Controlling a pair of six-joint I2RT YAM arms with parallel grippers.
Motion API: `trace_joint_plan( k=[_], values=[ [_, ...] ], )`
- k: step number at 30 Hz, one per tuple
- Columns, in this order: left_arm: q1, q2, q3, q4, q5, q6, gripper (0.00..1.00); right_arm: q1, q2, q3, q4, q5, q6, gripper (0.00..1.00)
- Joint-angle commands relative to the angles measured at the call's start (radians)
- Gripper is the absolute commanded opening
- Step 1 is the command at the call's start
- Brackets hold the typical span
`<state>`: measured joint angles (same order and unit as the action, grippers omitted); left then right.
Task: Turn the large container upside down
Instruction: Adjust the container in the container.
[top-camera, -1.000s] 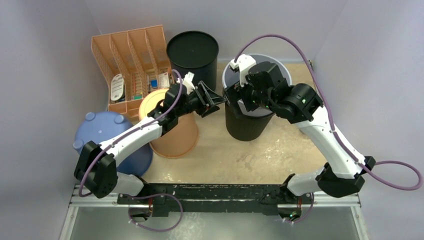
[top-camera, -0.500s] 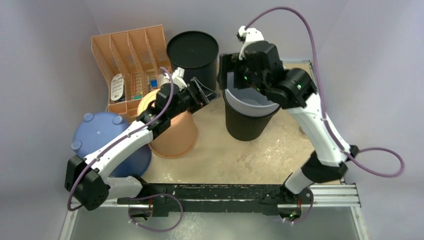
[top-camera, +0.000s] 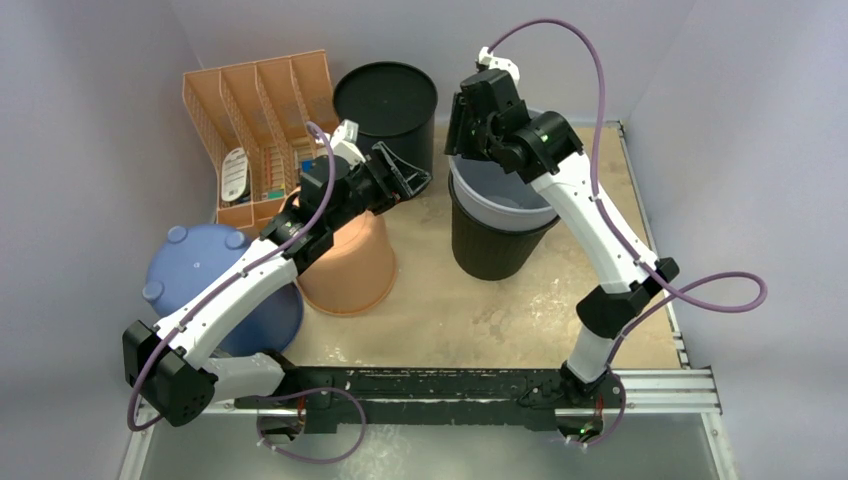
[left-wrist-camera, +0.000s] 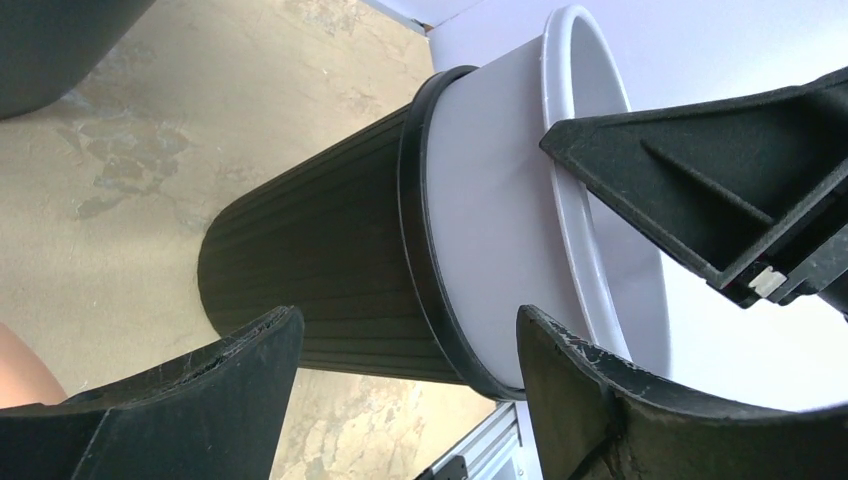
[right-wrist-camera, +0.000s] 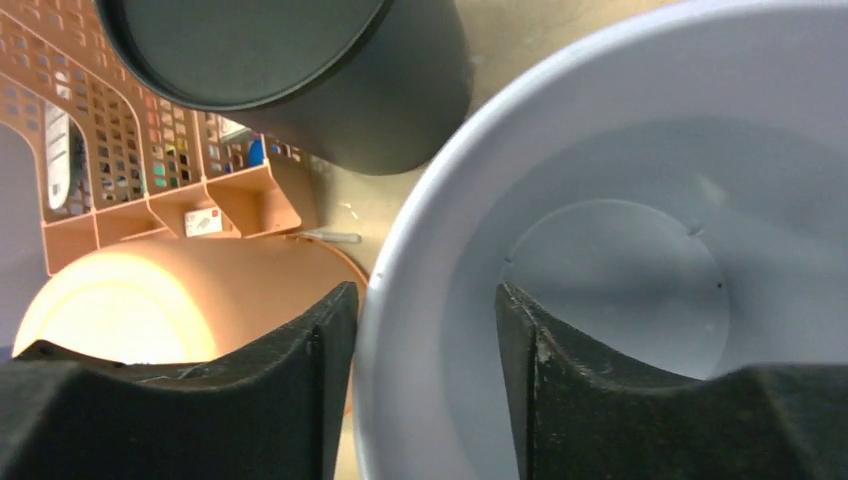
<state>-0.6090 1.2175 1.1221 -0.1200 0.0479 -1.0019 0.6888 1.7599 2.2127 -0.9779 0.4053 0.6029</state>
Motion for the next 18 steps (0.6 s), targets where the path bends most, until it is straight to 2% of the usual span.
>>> trace_joint_plan(
  k=[1,5,9,10,18],
  values=[
    [0.006,-0.011,0.009,0.026,0.005,0.016,0.77,-0.004,-0.018,0.032,0.048,0.002,-0.001,0.50],
    [0.007,-0.008,0.002,0.040,0.020,0.024,0.77,-0.004,-0.014,0.048,0.049,-0.014,-0.066,0.27],
    [0.008,0.000,-0.002,0.036,0.041,0.027,0.76,-0.004,-0.111,-0.027,0.089,-0.007,-0.209,0.03],
    [0.009,0.003,-0.003,0.038,0.051,0.025,0.76,-0.004,-0.146,-0.064,0.106,-0.023,-0.254,0.00],
    [0.008,0.062,-0.041,0.161,0.201,-0.026,0.72,-0.003,-0.433,-0.373,0.158,-0.151,-0.528,0.00]
  ],
)
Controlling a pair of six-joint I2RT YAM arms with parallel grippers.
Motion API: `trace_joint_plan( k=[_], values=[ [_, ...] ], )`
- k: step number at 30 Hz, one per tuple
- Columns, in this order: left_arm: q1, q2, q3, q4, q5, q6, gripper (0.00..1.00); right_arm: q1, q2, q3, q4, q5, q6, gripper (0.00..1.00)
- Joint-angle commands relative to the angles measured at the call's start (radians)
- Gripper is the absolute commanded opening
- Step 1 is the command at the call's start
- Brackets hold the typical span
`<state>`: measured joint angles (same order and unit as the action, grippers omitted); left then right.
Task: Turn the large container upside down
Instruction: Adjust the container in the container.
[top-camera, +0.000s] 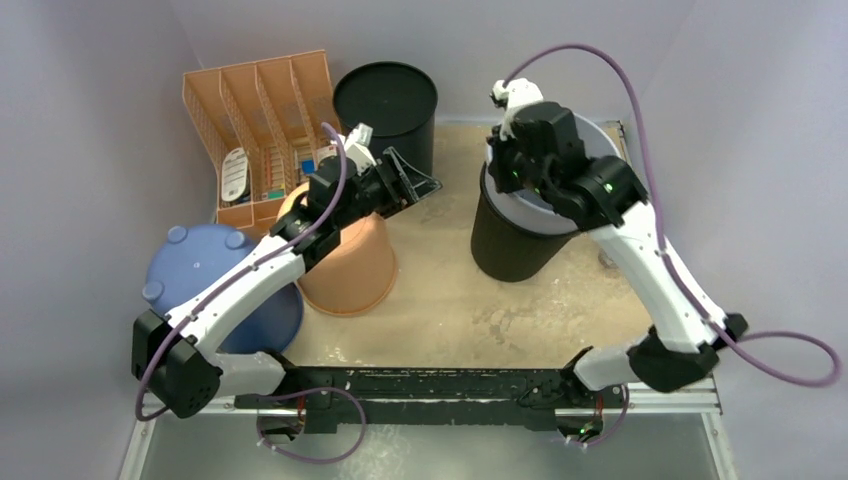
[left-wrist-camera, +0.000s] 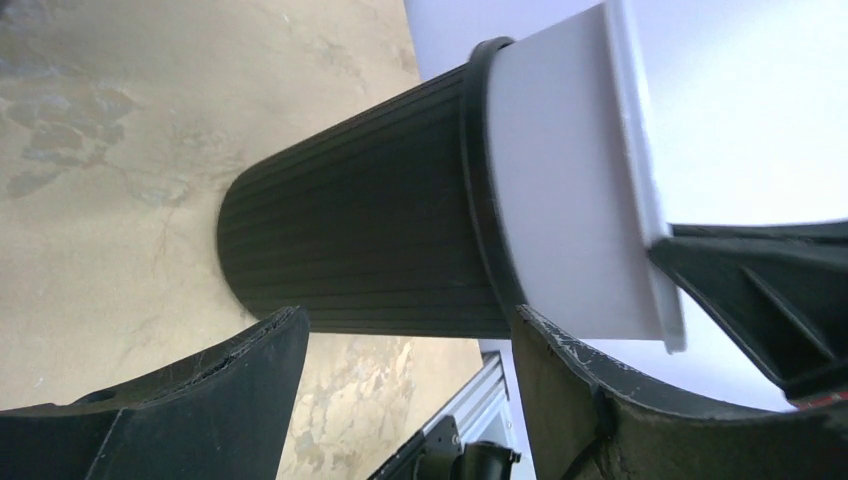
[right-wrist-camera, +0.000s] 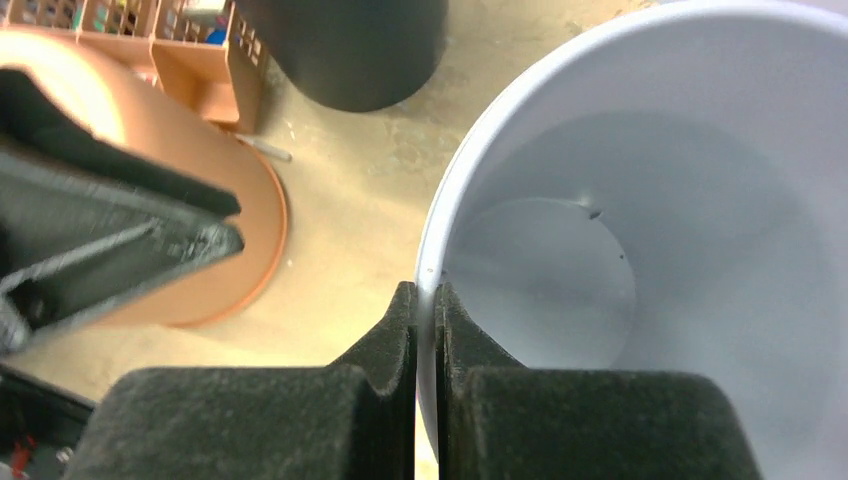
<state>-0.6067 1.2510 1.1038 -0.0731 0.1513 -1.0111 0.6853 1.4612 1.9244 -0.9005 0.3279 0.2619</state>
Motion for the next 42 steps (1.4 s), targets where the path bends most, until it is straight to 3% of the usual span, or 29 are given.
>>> trace_joint_plan(
  k=[1,3,8,11,13,16,24,35,38,42],
  values=[
    [0.006,0.040,-0.025,0.122,0.117,-0.018,0.72,0.000,-0.166,-0.117,0.081,-0.077,-0.205,0.00],
    [0.002,0.068,-0.019,0.120,0.144,-0.014,0.72,0.000,-0.213,-0.163,0.069,-0.068,-0.210,0.04],
    [-0.047,0.092,-0.013,0.124,0.108,-0.003,0.71,0.000,-0.239,-0.165,0.043,-0.073,-0.149,0.47],
    [-0.073,0.120,-0.004,0.142,0.100,-0.022,0.71,0.001,-0.209,-0.128,0.035,-0.058,-0.091,0.59],
    [-0.080,0.134,-0.019,0.183,0.102,-0.058,0.71,0.001,-0.188,-0.103,0.031,-0.049,-0.056,0.73],
    [-0.085,0.144,-0.050,0.249,0.113,-0.111,0.70,0.000,-0.157,-0.078,0.035,-0.050,-0.023,0.81],
    [-0.093,0.146,-0.095,0.341,0.156,-0.171,0.67,0.013,-0.087,-0.060,0.072,-0.113,0.001,0.78],
    [-0.117,0.201,-0.160,0.554,0.203,-0.352,0.62,0.076,-0.011,-0.035,0.023,-0.032,0.033,0.66],
    [-0.123,0.216,-0.176,0.598,0.191,-0.386,0.58,0.079,-0.010,-0.040,0.033,-0.031,0.042,0.60],
    [-0.124,0.228,-0.192,0.660,0.182,-0.434,0.54,0.079,-0.006,-0.044,0.034,-0.027,0.054,0.37]
  ],
)
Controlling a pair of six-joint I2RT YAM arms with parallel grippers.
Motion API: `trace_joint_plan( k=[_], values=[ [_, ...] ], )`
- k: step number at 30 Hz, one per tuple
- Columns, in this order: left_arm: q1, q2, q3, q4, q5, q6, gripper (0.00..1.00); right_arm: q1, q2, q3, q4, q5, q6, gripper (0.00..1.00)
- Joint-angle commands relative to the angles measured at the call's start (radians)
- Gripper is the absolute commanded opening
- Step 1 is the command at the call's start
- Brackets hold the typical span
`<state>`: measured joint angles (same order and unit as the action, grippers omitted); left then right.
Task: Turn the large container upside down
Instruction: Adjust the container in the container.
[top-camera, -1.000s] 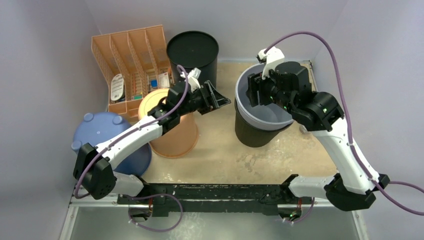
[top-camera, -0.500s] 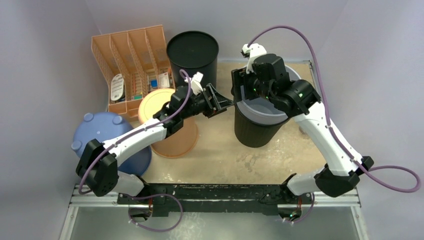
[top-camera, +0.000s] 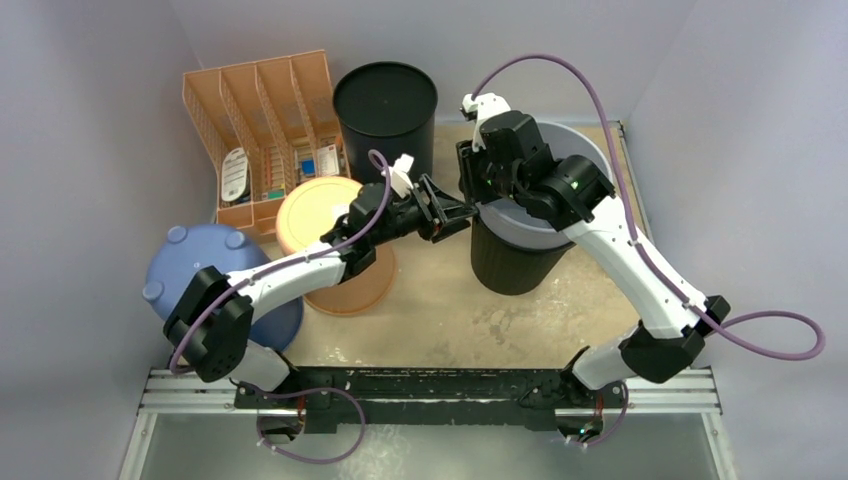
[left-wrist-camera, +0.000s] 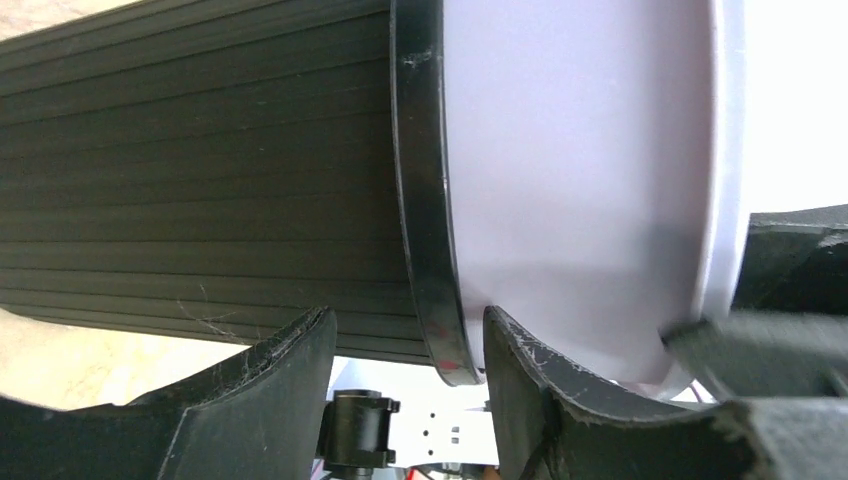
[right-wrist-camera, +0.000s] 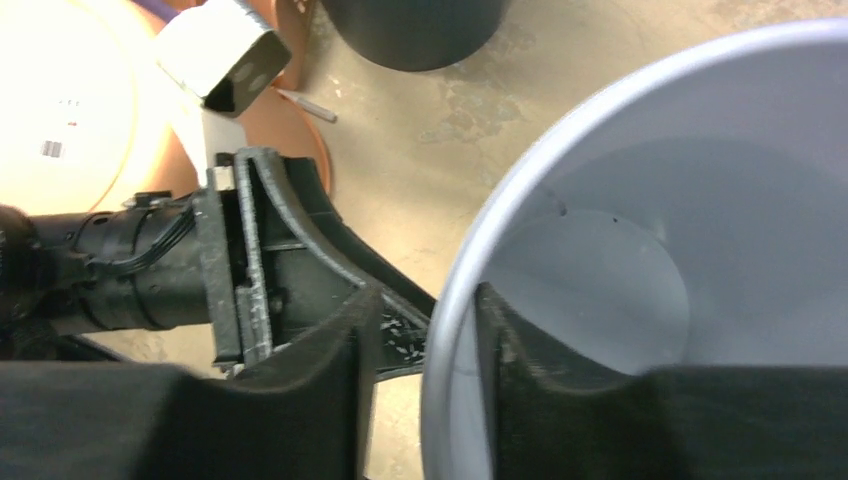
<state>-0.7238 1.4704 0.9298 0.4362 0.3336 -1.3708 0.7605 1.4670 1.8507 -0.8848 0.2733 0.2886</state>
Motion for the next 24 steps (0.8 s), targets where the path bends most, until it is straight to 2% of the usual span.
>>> trace_joint_plan(
  k=[1,3,4,5,16,24],
  values=[
    [-0.008,0.013,-0.024,0.190,0.001,-0.094,0.53,0.003,-0.011,0.027,0.017,0.026,0.028,0.29],
    [-0.007,0.028,-0.031,0.239,0.015,-0.132,0.50,0.003,-0.009,0.023,0.012,0.028,0.031,0.16],
    [-0.008,0.038,-0.032,0.259,0.024,-0.147,0.48,0.003,-0.008,0.019,0.011,0.030,0.033,0.04],
    [-0.008,0.046,-0.034,0.278,0.031,-0.160,0.46,0.003,-0.008,0.017,0.010,0.032,0.035,0.00],
    [-0.019,0.053,-0.055,0.290,0.001,-0.183,0.25,0.004,-0.022,0.003,0.027,0.040,0.058,0.00],
    [-0.019,0.067,-0.045,0.300,-0.050,-0.190,0.20,0.003,-0.061,-0.045,0.046,0.056,0.136,0.00]
  ],
)
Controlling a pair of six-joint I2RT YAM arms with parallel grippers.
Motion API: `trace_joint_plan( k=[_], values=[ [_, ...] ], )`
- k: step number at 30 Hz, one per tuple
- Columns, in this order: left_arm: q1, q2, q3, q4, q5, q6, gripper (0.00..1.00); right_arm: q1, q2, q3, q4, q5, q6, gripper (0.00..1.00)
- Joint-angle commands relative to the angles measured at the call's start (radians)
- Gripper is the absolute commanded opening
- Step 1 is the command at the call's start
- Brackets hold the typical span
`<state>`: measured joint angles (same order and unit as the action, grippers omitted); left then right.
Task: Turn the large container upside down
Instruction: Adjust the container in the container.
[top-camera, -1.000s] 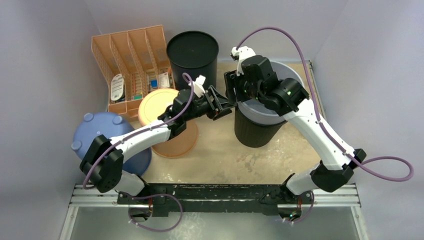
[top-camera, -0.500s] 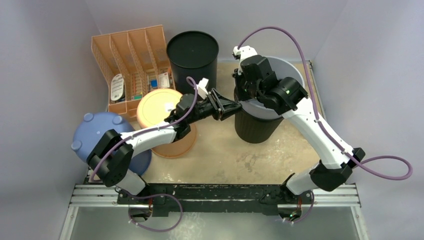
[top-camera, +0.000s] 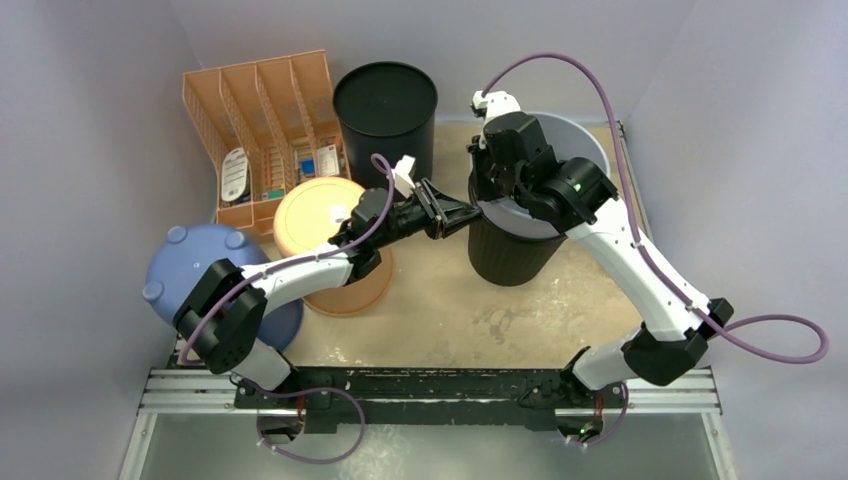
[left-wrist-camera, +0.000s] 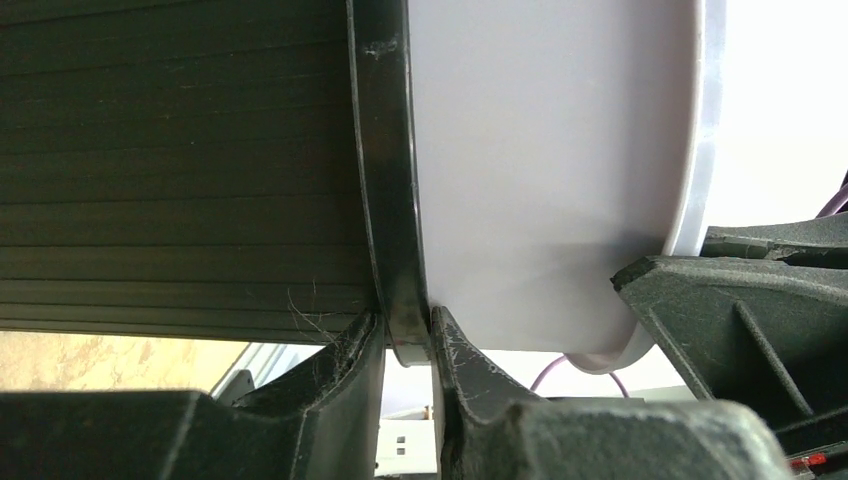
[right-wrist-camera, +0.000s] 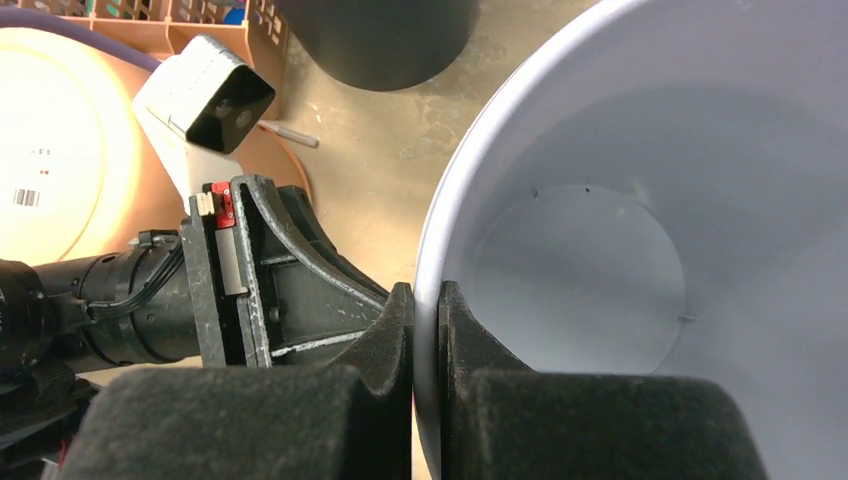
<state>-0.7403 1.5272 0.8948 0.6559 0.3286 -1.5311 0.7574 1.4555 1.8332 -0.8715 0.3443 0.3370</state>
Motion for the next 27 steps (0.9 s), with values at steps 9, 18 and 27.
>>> trace_joint_plan(
  k=[9,18,27],
  values=[
    [-0.003,0.013,-0.004,0.053,-0.063,-0.023,0.00,0.007,-0.033,-0.043,-0.033,0.021,0.065,0.47],
    [-0.003,0.008,0.016,-0.021,-0.076,-0.001,0.00,0.014,0.011,0.017,-0.161,0.124,0.011,0.11],
    [-0.003,0.014,0.070,-0.274,-0.107,0.074,0.00,0.030,0.046,0.223,-0.169,0.138,-0.054,0.00]
  ],
)
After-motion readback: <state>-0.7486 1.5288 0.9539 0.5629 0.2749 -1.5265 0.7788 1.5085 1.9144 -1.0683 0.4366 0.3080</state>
